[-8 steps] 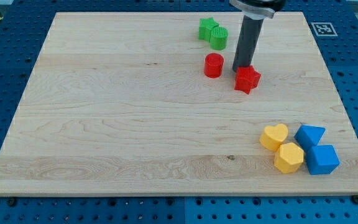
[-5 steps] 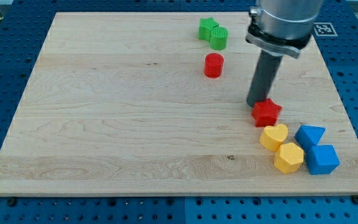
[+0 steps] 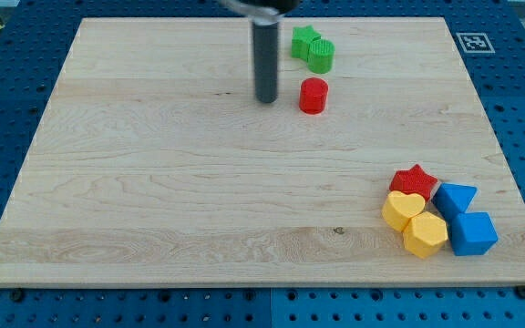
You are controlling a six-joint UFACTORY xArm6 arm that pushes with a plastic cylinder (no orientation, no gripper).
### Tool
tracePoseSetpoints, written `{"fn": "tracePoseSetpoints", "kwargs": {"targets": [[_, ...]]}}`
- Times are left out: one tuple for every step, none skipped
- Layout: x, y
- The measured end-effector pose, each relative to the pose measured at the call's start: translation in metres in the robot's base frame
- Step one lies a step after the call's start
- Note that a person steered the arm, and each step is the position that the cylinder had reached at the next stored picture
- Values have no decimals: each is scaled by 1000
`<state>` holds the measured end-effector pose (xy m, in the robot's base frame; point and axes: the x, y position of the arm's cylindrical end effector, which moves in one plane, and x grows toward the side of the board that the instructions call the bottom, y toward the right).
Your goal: Push red circle closer to the red star and blue triangle
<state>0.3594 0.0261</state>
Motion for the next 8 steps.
{"fn": "tracePoseSetpoints", "kwargs": {"targets": [[5,43],[5,84],[7,97],[32,97],[52,109],[63,132],[70,141],[90,142]]}}
